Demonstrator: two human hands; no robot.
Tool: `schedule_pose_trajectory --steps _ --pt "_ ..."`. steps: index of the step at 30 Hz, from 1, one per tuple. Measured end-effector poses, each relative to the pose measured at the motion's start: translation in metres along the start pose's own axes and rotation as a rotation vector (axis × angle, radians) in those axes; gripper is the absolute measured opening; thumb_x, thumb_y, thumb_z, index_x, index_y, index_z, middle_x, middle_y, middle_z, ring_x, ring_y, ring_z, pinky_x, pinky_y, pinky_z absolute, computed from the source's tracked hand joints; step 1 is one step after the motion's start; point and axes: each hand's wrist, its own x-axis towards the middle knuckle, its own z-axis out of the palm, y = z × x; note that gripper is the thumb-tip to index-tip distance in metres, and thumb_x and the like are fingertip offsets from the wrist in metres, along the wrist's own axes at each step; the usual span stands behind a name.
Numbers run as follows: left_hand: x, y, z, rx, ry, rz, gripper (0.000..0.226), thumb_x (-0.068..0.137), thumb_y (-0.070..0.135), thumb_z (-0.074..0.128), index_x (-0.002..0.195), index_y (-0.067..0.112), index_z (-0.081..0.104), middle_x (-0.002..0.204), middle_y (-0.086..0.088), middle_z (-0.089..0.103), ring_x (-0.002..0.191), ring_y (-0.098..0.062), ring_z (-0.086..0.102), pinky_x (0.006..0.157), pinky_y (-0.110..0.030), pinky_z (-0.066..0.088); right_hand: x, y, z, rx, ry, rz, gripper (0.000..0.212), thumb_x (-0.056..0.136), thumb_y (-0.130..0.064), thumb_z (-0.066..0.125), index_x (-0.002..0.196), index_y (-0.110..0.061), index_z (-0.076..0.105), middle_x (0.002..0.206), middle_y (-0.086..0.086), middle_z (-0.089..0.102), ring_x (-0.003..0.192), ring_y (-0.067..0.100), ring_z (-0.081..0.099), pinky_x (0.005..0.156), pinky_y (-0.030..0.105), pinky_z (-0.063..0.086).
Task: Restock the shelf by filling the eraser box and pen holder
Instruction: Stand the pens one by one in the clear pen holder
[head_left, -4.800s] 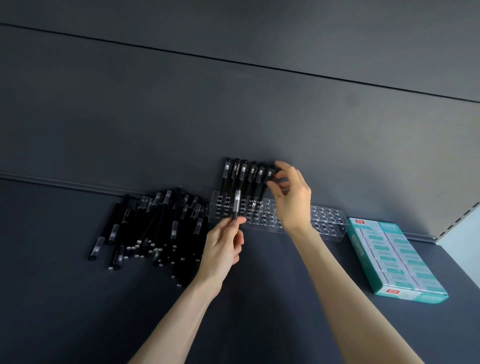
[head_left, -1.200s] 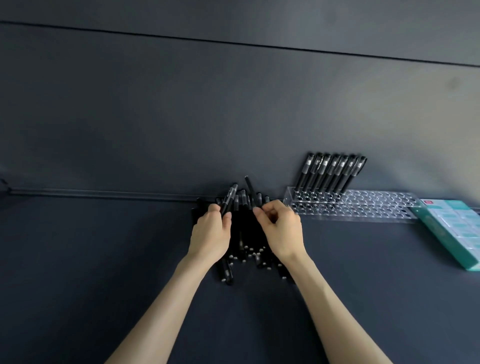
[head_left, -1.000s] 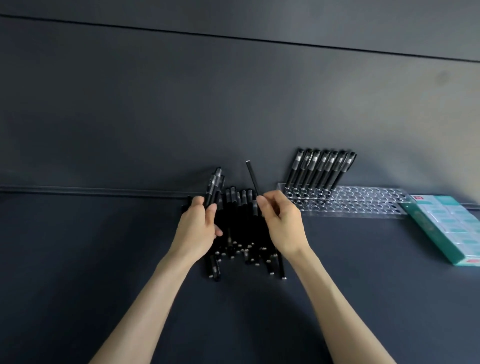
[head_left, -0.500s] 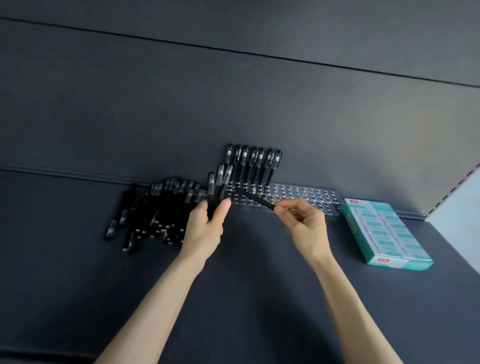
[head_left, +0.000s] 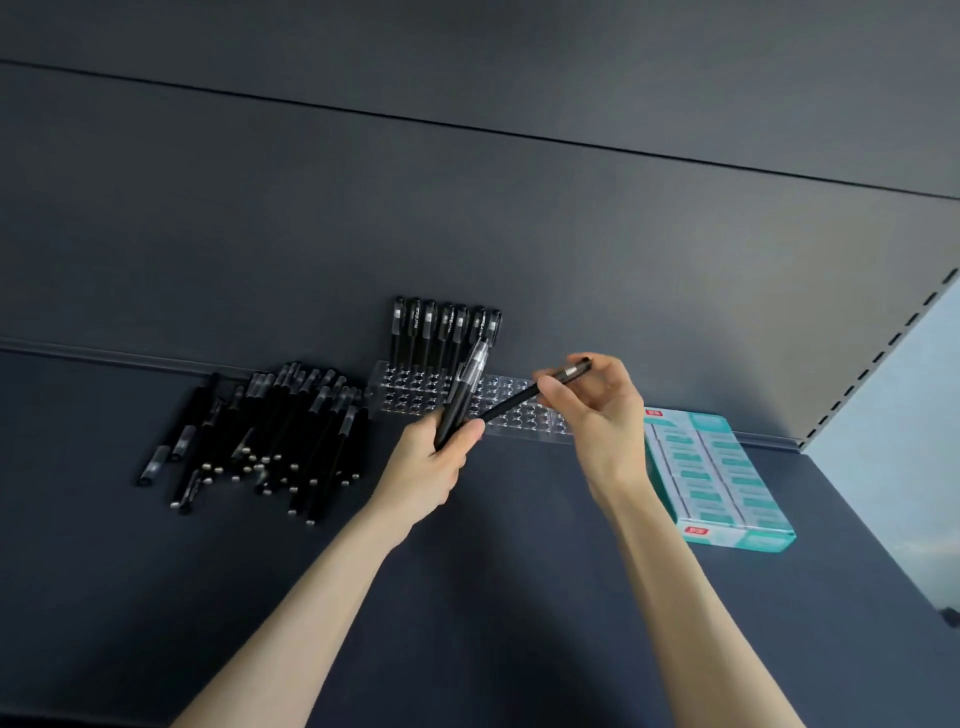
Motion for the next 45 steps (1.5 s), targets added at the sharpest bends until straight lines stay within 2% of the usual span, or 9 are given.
schedule_pose_trajectory --steps 5,10,15,19,22,25,36,42,45 --pt "0.014 -0.002 0.007 -0.027 0.006 0.050 0.030 0.097 0.035 0.047 0.095 0.005 0.050 0.057 0.006 0.028 0.046 -0.007 0.025 0.039 -0.018 0.020 0.033 0.000 0.014 -0.139 0.037 -0.159 0.034 0.085 -0.002 0.064 0.109 -0.023 0.052 0.072 0.006 0.059 0.067 0.017 0.062 0.067 0.026 0.055" --pt "0.018 -0.016 0.005 -0.081 0.087 0.103 0.020 0.100 0.028 0.044 0.097 0.013 0.055 0.059 0.003 0.030 0.049 -0.009 0.026 0.044 -0.021 0.023 0.064 0.004 0.024 -0.426 0.140 -0.334 0.041 0.084 -0.005 0.067 0.119 -0.015 0.050 0.073 0.002 0.060 0.064 0.009 0.053 0.069 0.010 0.044" --pt "0.020 -0.022 0.003 -0.083 0.099 0.167 0.020 0.099 0.029 0.042 0.101 0.019 0.059 0.054 0.005 0.039 0.047 -0.006 0.037 0.045 -0.025 0.035 0.082 0.012 0.029 -0.509 0.115 -0.385 0.037 0.084 -0.002 0.066 0.117 -0.013 0.054 0.080 -0.013 0.052 0.074 0.014 0.054 0.070 0.006 0.040" --pt "0.023 -0.022 0.003 -0.132 0.106 0.156 0.020 0.100 0.029 0.042 0.101 0.019 0.060 0.062 -0.010 0.030 0.047 -0.008 0.028 0.042 -0.019 0.026 0.087 0.022 0.032 -0.554 0.080 -0.408 0.038 0.083 -0.003 0.068 0.118 -0.012 0.055 0.083 -0.011 0.052 0.075 0.011 0.054 0.070 0.005 0.040" --pt "0.024 -0.023 0.002 -0.154 0.118 0.142 0.021 0.100 0.029 0.042 0.098 0.020 0.061 0.066 -0.011 0.030 0.046 -0.008 0.027 0.041 -0.017 0.025 0.090 0.026 0.033 -0.606 0.034 -0.435 0.039 0.084 -0.003 0.066 0.121 -0.011 0.056 0.085 -0.001 0.055 0.071 0.000 0.052 0.071 0.004 0.040" --pt "0.025 -0.024 0.002 -0.160 0.126 0.129 0.022 0.100 0.031 0.042 0.095 0.020 0.061 0.064 -0.010 0.031 0.046 -0.008 0.027 0.041 -0.018 0.025 0.089 0.031 0.034 -0.665 -0.013 -0.453 0.040 0.086 -0.002 0.064 0.124 -0.008 0.055 0.086 0.002 0.056 0.070 0.006 0.051 0.072 0.007 0.042" --pt "0.026 -0.022 0.003 -0.165 0.107 0.083 0.023 0.099 0.032 0.044 0.098 0.017 0.062 0.059 -0.002 0.036 0.044 -0.007 0.030 0.040 -0.017 0.026 0.078 0.046 0.030 -0.731 -0.065 -0.374 0.027 0.087 -0.004 0.063 0.112 -0.007 0.055 0.080 0.001 0.058 0.072 0.023 0.057 0.074 0.041 0.051" --pt "0.021 -0.017 0.000 -0.208 0.021 0.047 0.023 0.096 0.032 0.051 0.100 0.013 0.064 0.059 -0.003 0.045 0.043 -0.007 0.033 0.043 -0.024 0.024 0.057 0.037 0.028 -0.607 0.026 -0.347 0.031 0.085 -0.016 0.068 0.114 -0.014 0.056 0.087 -0.001 0.059 0.068 0.005 0.053 0.067 0.014 0.044" --pt "0.017 -0.014 0.002 -0.230 -0.049 0.061 0.028 0.094 0.026 0.055 0.102 0.001 0.062 0.057 -0.004 0.054 0.040 -0.012 0.033 0.041 -0.025 0.023 0.035 0.026 0.029 -0.349 -0.157 -0.118 0.028 0.080 -0.027 0.073 0.103 -0.016 0.061 0.077 -0.001 0.066 0.068 0.007 0.060 0.066 0.020 0.048"
